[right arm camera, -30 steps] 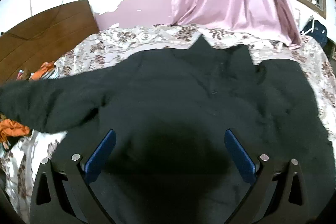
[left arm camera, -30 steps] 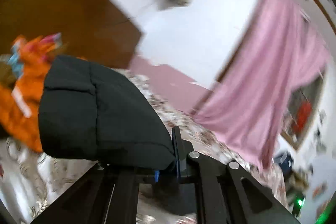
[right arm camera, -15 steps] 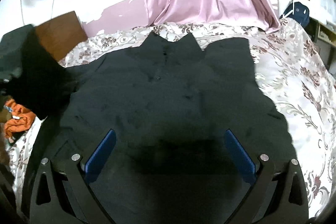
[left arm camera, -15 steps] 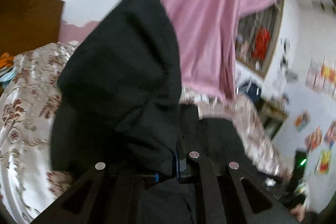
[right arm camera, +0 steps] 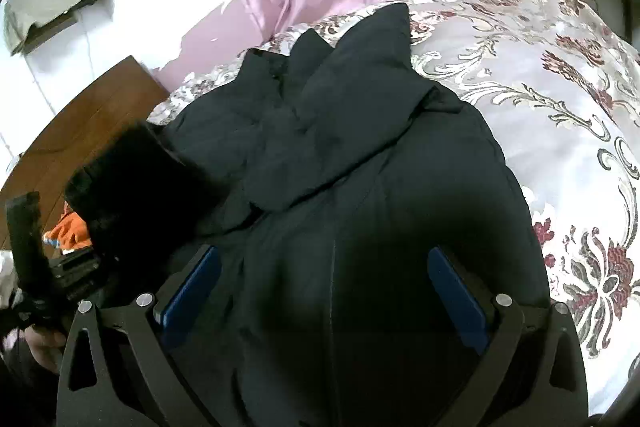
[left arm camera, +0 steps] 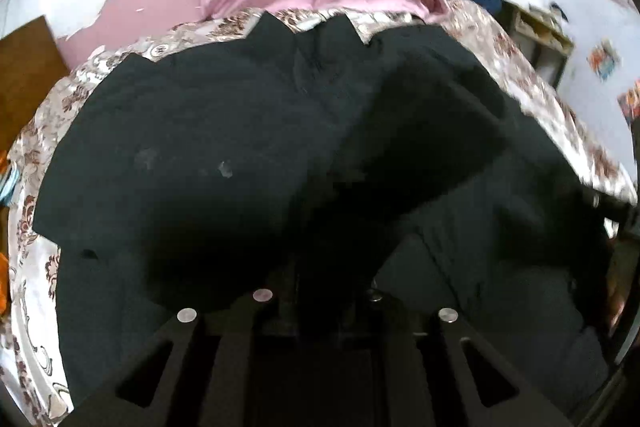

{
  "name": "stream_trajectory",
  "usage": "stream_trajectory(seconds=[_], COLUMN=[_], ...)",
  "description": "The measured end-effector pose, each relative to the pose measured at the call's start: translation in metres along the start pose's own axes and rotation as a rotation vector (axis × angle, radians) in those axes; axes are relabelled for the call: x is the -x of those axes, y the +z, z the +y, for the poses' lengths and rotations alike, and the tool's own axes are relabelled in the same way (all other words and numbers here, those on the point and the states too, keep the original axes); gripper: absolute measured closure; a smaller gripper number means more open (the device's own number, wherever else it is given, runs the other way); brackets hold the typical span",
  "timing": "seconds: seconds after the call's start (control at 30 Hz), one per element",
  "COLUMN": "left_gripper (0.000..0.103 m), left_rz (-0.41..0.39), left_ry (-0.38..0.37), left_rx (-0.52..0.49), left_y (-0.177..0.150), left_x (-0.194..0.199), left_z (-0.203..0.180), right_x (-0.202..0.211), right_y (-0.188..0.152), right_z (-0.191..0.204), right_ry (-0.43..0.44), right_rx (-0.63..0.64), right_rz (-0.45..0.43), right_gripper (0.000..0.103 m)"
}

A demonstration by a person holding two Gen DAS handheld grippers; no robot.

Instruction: Fold large clothes

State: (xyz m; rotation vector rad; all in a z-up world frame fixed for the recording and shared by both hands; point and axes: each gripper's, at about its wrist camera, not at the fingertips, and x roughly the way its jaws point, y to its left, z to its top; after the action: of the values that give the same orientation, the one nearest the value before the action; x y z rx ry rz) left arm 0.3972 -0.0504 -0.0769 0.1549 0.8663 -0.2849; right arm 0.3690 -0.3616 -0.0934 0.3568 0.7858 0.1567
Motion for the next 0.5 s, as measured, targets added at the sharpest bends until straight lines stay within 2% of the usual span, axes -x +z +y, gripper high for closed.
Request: stream_trajectory(seconds=[0.1,0.13,0.17,0.2,0.27,0.33,0.43,0.5], left_gripper=[0.081,0.074,0.062,0.054,0.032,0.023,0.021,0.021], left_rz=[0.035,0.042,0.048,0.054,0.055,0.042,0.027,0.018], left_ry=[-0.020,-0.032,-0.050,-0.073,-0.105,-0.133,-0.147,-0.173], left_rx=[-0.032,-0.036,-0.038,-0.037,-0.045,-0.060,-0.061,-0.022], left_y=[-0.006,-0.002,-0.003,-0.006,-0.014,-0.025,-0.044,-0.055], left_x=[0.001,0.000,0.001,0.003,0.008,0.014,0.026,0.035], left_z=[-0.006,-0.011,-0.013,-0.013,-0.013,-0.013,-0.011,-0.004], right_x=[0.000,-0.001,-0.001,0.004,0.002,0.002,0.004,0.004], right_y=[-0.001,-0.001,-0.002,-0.007,-0.010,-0.015,-0.020,-0.023], right_z=[-0.002,-0.003,-0.004,-0.002,-0.001,0.001,0.010,0.018], right_ry=[0.030,0.047,0.061,0.070,0.081,0.062,0.028,0.048], right_rx=[-0.015,-0.030,-0.044,-0.054,-0.071,-0.062,-0.029,-0.011], right_rz=[0.012,0.018,0.021,0.022,0.035,0.053,0.072,0.094], right_gripper=[0.002,0.002,0.002,0.002,0.002,0.002,0.001,0.002])
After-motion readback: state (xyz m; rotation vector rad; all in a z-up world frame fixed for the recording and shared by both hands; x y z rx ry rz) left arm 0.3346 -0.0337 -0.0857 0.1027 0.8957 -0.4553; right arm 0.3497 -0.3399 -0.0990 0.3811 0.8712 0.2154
